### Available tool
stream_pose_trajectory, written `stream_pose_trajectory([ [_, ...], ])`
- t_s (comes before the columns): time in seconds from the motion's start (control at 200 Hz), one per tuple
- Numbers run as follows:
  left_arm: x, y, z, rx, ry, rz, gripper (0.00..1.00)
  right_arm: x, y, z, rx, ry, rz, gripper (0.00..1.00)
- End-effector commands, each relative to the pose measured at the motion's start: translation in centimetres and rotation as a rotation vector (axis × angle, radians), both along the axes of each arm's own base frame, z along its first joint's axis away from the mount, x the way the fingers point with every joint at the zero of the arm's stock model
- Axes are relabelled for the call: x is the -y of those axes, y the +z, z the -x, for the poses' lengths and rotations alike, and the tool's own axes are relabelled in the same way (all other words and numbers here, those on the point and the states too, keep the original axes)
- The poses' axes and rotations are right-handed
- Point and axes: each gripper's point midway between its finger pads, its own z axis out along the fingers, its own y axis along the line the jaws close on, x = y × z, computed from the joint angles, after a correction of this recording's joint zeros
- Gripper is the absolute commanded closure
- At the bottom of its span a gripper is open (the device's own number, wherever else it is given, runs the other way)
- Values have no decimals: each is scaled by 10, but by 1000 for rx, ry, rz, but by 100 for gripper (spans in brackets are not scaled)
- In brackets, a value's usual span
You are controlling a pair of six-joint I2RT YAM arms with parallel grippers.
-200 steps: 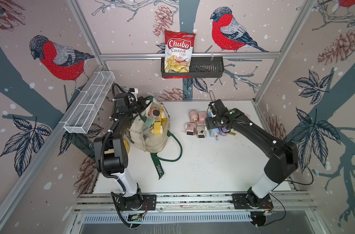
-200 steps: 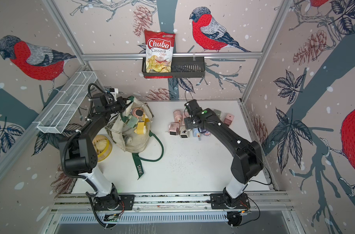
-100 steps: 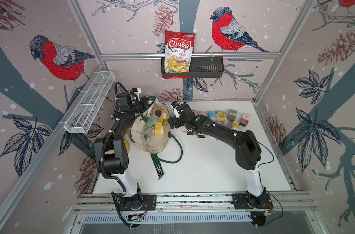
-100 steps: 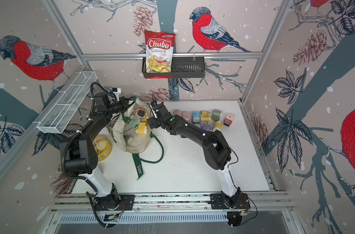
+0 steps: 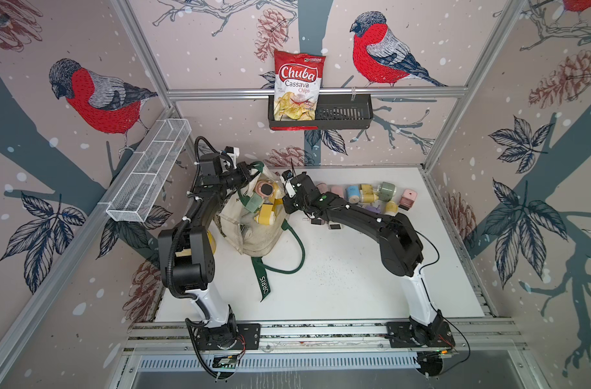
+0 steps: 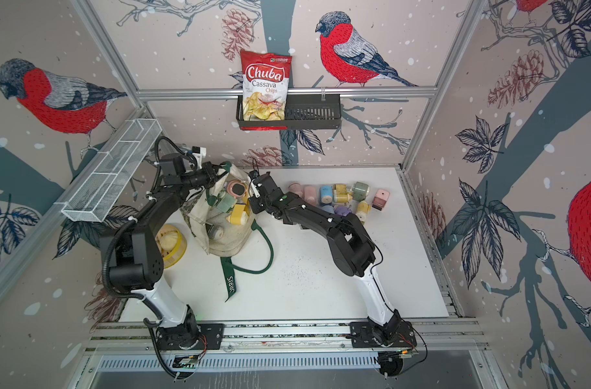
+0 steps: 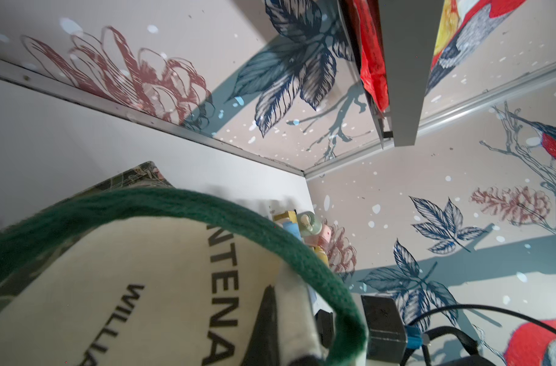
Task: Take out the pencil sharpeners from the tote bags
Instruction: Adjust the canvas bag at the center of the board.
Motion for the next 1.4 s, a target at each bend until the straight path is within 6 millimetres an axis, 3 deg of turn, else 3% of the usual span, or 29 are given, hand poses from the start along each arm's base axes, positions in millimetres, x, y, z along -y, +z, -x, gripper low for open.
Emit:
stream_pose_trajectory([
  [0.0, -5, 23, -7, 96, 24, -12, 100, 22, 2, 12, -30, -56, -40, 98],
  [0.165, 3, 25, -4, 103, -10, -12, 100, 41, -1, 30, -73, -92, -68, 98],
  [0.37, 29, 24, 3, 88, -96, -75, 100, 59, 2, 28, -64, -168, -67, 100],
  [0.545, 34, -11, -2, -38, -117, -262, 98, 57, 2, 30, -73, -155, -73, 100],
  [0.625, 33, -26, 0, -110, -140, -299, 92, 57, 1, 29, -77, -154, -76, 100],
  [0.675, 33, -28, 3, -123, -145, -308, 77, 57, -2, 28, -84, -151, -74, 100],
  [0.775, 31, -13, 8, -86, -133, -342, 50, 57, -4, 27, -99, -143, -79, 100],
  [0.861, 30, 6, 16, -40, -136, -362, 41, 57, -3, 27, -99, -134, -83, 100],
  [0.956, 28, 14, 24, -32, -148, -399, 39, 58, -1, 26, -97, -123, -87, 100],
  [1.216, 17, 7, 52, 23, -111, -574, 38, 60, 1, 25, -105, -100, -82, 99],
  [1.336, 22, 0, 52, 45, -93, -701, 37, 60, 1, 26, -106, -91, -78, 99],
  [1.396, 24, -9, 48, 32, -89, -768, 42, 60, 1, 27, -108, -87, -76, 99],
])
